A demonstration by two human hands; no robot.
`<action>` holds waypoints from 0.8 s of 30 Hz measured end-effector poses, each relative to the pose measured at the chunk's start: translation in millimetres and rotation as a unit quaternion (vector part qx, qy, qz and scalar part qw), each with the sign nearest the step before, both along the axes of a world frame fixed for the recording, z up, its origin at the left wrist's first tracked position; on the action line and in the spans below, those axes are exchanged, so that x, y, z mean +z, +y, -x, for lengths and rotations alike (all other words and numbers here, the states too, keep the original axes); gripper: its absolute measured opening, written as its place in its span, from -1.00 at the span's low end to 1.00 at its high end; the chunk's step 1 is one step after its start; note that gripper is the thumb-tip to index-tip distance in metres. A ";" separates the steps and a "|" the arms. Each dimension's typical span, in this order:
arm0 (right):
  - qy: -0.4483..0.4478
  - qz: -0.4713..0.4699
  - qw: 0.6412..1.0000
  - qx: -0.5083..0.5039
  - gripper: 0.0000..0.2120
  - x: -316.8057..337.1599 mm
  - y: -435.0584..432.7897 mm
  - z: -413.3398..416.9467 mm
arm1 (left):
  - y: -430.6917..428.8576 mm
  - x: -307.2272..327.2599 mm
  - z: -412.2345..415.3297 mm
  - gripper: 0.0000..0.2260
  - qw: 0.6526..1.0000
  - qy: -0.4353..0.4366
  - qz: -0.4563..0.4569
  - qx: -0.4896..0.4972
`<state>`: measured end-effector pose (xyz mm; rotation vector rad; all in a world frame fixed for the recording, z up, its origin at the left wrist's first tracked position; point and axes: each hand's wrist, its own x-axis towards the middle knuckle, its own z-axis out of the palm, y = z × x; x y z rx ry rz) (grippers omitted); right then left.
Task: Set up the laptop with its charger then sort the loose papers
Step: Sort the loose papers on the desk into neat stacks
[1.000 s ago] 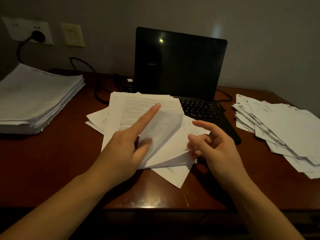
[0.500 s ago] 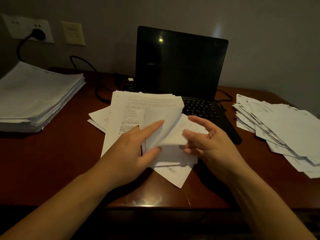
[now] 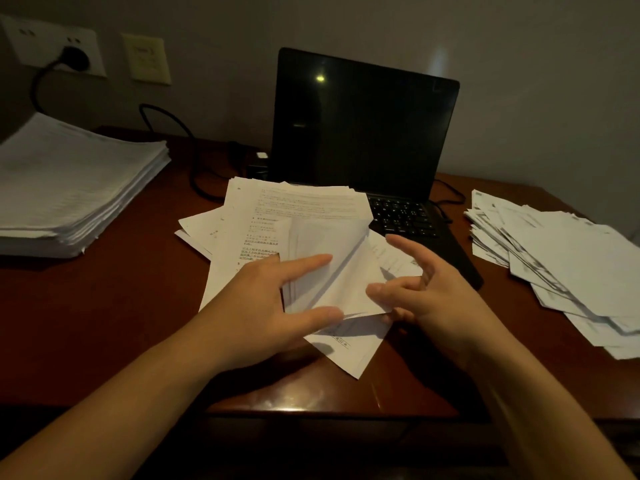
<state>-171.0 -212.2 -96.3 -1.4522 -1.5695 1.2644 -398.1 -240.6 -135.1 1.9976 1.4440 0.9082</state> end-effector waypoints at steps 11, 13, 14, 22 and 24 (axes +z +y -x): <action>-0.004 -0.023 1.000 -0.006 -0.25 -7.6 4.0 1.5 | -4.0 5.2 -2.5 -0.39 0.996 -0.080 -0.038 0.002; 0.002 -0.010 1.000 0.005 -0.26 -5.6 4.8 -3.3 | -3.8 6.6 -1.3 -0.32 0.995 -0.092 -0.048 0.004; 0.004 -0.008 1.000 0.004 -0.27 -5.0 4.6 -3.8 | -3.0 6.6 -0.7 -0.34 0.994 -0.092 -0.053 0.003; -0.014 -0.066 0.997 -0.038 -0.31 -11.7 4.3 10.5 | 0.8 0.0 -1.6 -0.53 1.000 -0.011 -0.021 0.003; -0.023 -0.074 0.996 -0.041 -0.29 -13.2 4.3 10.1 | 1.3 1.8 -2.4 -0.54 0.999 -0.035 -0.018 0.008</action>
